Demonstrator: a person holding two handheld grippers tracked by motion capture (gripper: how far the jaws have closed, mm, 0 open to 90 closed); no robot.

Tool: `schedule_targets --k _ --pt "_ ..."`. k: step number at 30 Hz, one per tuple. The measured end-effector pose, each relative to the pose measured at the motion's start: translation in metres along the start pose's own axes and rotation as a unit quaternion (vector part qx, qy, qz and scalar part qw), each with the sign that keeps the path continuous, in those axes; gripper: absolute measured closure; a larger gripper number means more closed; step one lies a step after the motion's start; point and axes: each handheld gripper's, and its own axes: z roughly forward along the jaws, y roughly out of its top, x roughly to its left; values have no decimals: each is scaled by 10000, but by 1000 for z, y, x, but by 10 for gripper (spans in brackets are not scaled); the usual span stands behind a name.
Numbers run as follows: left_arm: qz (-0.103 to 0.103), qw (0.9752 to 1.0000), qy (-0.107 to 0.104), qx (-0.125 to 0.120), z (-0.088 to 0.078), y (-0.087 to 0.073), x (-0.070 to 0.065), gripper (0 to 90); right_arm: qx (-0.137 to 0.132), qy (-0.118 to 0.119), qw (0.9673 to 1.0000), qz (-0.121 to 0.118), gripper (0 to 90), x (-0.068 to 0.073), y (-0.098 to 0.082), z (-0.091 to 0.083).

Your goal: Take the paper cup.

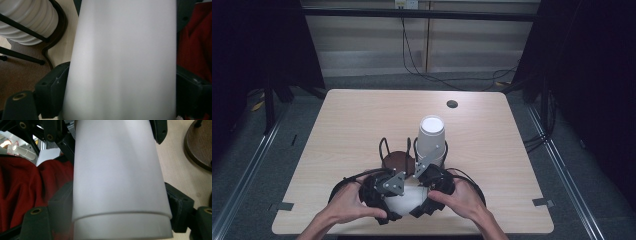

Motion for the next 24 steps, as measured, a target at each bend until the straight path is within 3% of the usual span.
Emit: schedule_targets --k 5,10,19,24 --pt "-86 9998 -128 -90 -1 -4 3 124 -10 3 10000 -23 238 0 1 1" --pt "20 9998 -126 -121 1 -5 4 123 20 -28 10000 34 238 -1 0 3" --pt "48 9987 -208 -458 -8 -8 6 127 -7 30 10000 50 237 0 1 0" --pt "20 9971 -386 -649 -12 -11 9 107 14 -26 10000 -28 238 1 1 2"
